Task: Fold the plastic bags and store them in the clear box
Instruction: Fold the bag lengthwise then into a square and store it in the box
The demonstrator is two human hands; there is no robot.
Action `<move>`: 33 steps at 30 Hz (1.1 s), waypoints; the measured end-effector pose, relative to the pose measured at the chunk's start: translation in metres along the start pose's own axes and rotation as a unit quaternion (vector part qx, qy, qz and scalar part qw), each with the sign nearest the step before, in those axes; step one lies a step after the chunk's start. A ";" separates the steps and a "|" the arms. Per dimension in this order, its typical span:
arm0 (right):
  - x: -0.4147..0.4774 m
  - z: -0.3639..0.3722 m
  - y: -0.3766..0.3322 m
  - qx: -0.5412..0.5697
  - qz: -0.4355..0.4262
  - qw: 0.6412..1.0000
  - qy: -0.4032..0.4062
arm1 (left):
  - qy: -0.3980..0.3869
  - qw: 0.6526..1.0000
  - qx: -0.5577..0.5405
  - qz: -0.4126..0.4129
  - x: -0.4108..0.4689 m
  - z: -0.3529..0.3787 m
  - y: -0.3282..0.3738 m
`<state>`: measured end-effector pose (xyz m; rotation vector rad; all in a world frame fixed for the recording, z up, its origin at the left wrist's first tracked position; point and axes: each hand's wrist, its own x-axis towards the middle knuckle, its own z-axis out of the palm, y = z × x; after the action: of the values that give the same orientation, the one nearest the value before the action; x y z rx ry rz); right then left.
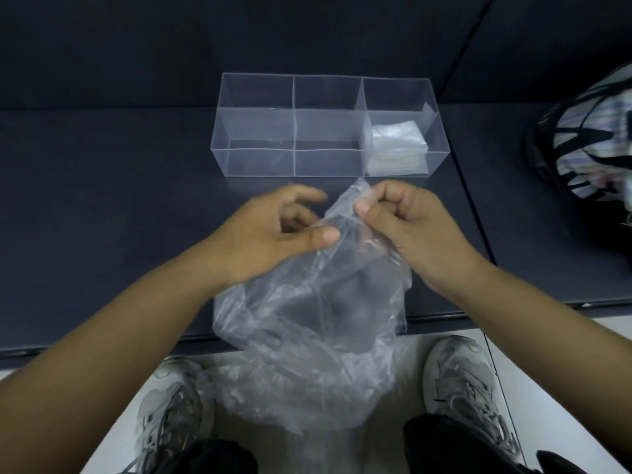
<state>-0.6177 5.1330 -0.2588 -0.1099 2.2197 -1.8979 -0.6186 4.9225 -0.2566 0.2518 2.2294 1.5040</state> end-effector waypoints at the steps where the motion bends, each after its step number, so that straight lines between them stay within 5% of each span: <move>1: 0.002 0.002 0.000 -0.002 -0.006 1.000 -0.010 | -0.019 0.998 -0.054 -0.022 0.003 0.005 0.000; 6: 0.012 -0.021 0.015 -0.076 0.055 0.995 0.026 | 0.086 0.980 -0.154 -0.091 0.002 0.001 -0.023; 12: 0.011 -0.067 0.027 -0.113 0.083 0.981 0.132 | 0.187 0.965 -0.072 -0.170 -0.019 -0.019 -0.054; 18: -0.024 -0.054 0.027 -0.165 0.031 0.983 -0.080 | 0.097 0.942 -0.133 -0.293 -0.006 -0.047 -0.052; 25: -0.009 -0.051 0.051 -0.227 0.040 0.969 0.084 | 0.116 0.916 -0.204 -0.325 0.031 -0.038 -0.053; 33: -0.004 -0.077 0.049 -0.121 0.073 0.988 -0.059 | 0.255 0.889 -0.252 -0.284 0.033 -0.042 -0.062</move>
<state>-0.6263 5.2161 -0.2956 -0.0930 2.2998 -1.5020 -0.6613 4.8754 -0.3089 -0.9711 1.8810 1.8442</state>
